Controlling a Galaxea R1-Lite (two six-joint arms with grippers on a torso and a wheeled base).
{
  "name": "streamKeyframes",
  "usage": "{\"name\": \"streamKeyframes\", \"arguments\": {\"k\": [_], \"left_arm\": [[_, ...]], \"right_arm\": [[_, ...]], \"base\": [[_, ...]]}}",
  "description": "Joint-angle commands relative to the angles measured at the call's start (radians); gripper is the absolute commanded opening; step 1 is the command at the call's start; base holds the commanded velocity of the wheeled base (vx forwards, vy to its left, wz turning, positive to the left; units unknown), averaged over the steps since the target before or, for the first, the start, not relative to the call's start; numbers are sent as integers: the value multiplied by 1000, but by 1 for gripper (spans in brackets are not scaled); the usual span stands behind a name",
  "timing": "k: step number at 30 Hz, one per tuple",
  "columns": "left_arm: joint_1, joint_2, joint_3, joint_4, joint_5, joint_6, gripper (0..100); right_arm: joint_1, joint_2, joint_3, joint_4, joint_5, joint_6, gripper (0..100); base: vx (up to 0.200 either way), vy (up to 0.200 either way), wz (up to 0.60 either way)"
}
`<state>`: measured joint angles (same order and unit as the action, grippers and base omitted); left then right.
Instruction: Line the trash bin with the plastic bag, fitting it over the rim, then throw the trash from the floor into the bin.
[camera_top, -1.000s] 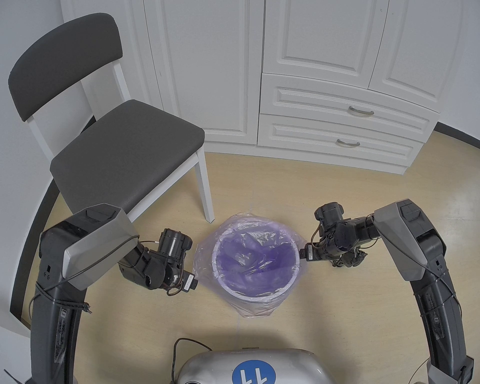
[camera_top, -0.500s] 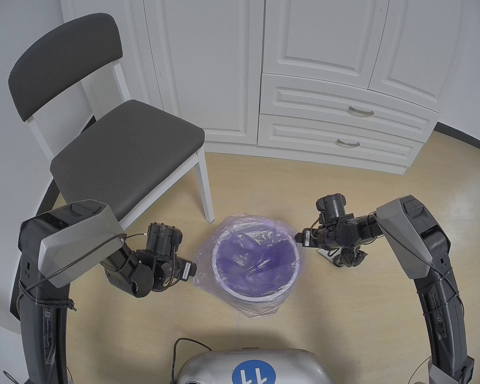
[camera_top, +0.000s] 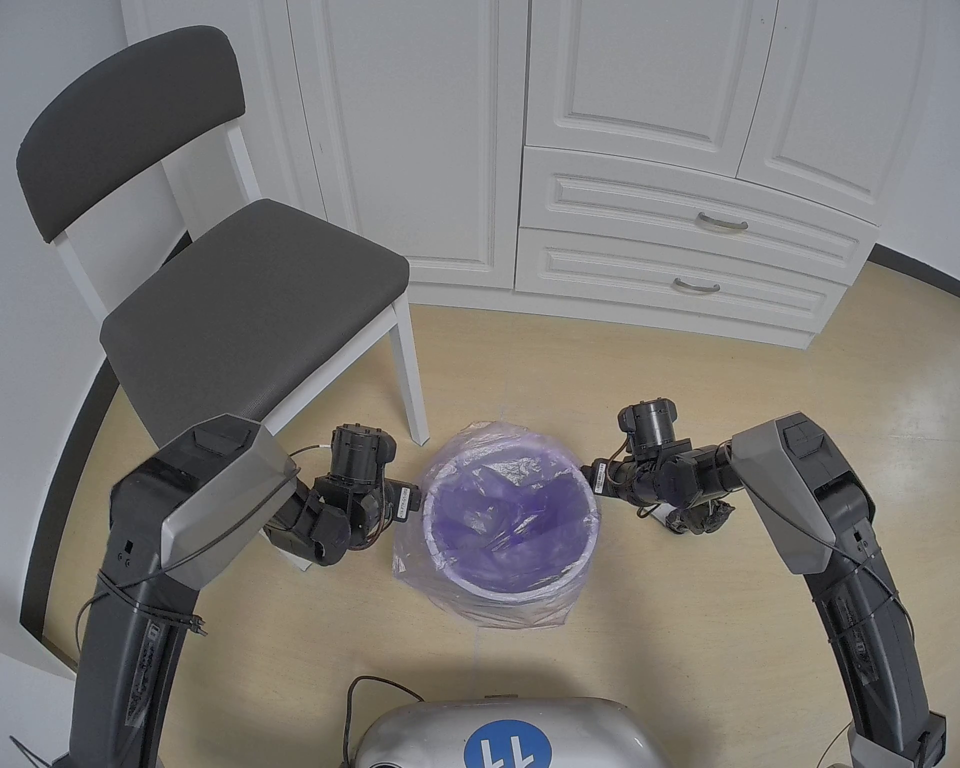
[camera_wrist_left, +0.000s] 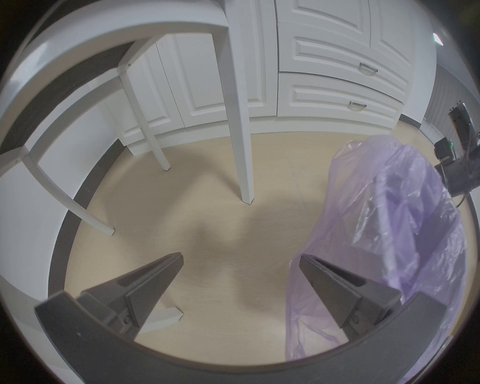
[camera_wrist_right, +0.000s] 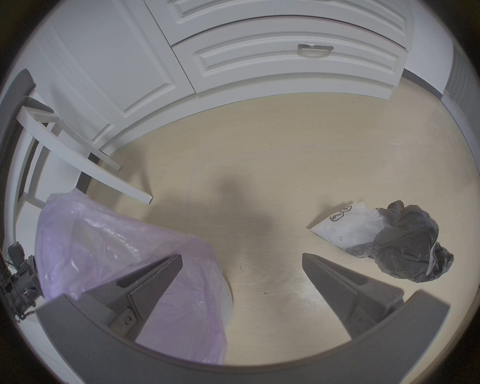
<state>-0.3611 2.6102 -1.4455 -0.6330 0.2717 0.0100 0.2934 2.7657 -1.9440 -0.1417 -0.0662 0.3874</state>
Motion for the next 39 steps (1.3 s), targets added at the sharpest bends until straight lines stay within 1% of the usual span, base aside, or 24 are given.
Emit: {"name": "streamKeyframes", "arguments": {"k": [1,2,3,4,5,7,8,9,10,11,13,16,20,23,25,26,29,32,33,34,37,39], "left_arm": [[7,125,-133,50,1,-4,100],[7,125,-133,50,1,-4,100],[8,171,-228,90,3,-2,100],[8,174,-236,95,3,-2,100],[11,209,-315,154,6,-2,100],[13,226,-363,205,12,-2,100],[13,245,-417,272,29,-4,100],[13,251,-431,286,35,-4,100],[14,266,-467,315,44,-7,100],[14,268,-470,317,44,-8,100],[17,269,-481,322,46,-22,100],[21,260,-472,325,47,-33,100],[36,222,-421,323,47,-33,100],[40,189,-366,315,47,-33,100],[42,157,-317,312,46,-36,100],[42,156,-314,312,46,-36,100],[42,96,-243,269,46,-65,100],[34,14,-119,197,40,-85,100],[33,5,-102,190,38,-84,100],[24,-59,10,139,34,-82,100],[4,-148,201,45,17,-76,100],[2,-153,212,41,17,-76,100]], "right_arm": [[4,41,-23,1,-1,7,100],[4,41,-23,1,-1,7,100],[4,45,-24,4,-1,5,100],[4,45,-23,4,-1,5,100],[4,48,-26,10,-4,4,100],[4,49,-29,25,-6,2,100],[4,51,-39,56,-7,2,100],[4,52,-47,67,-9,2,100],[4,55,-56,106,-11,4,100],[4,55,-56,109,-11,4,100],[4,64,-56,166,-12,2,100],[3,64,-56,191,-17,-5,100],[4,61,-56,275,-43,-36,100],[4,61,-56,278,-57,-47,100],[4,52,-56,277,-55,-39,100],[4,52,-56,277,-55,-39,100],[3,2,-56,278,-53,-35,100],[-5,-74,-36,275,-52,-35,100],[-7,-81,-30,275,-52,-35,100],[-10,-132,7,275,-46,-35,100],[-11,-213,88,275,-47,-45,100],[-11,-216,93,275,-47,-47,100]], "base": [[0,0,0],[0,0,0],[0,0,0],[0,0,0],[0,0,0],[0,0,0],[0,0,0],[0,0,0],[0,0,0],[0,0,0],[0,0,0],[0,0,0],[0,0,0],[0,0,0],[0,0,0],[0,0,0],[0,0,0],[0,0,0],[0,0,0],[0,0,0],[0,0,0],[0,0,0]]}}
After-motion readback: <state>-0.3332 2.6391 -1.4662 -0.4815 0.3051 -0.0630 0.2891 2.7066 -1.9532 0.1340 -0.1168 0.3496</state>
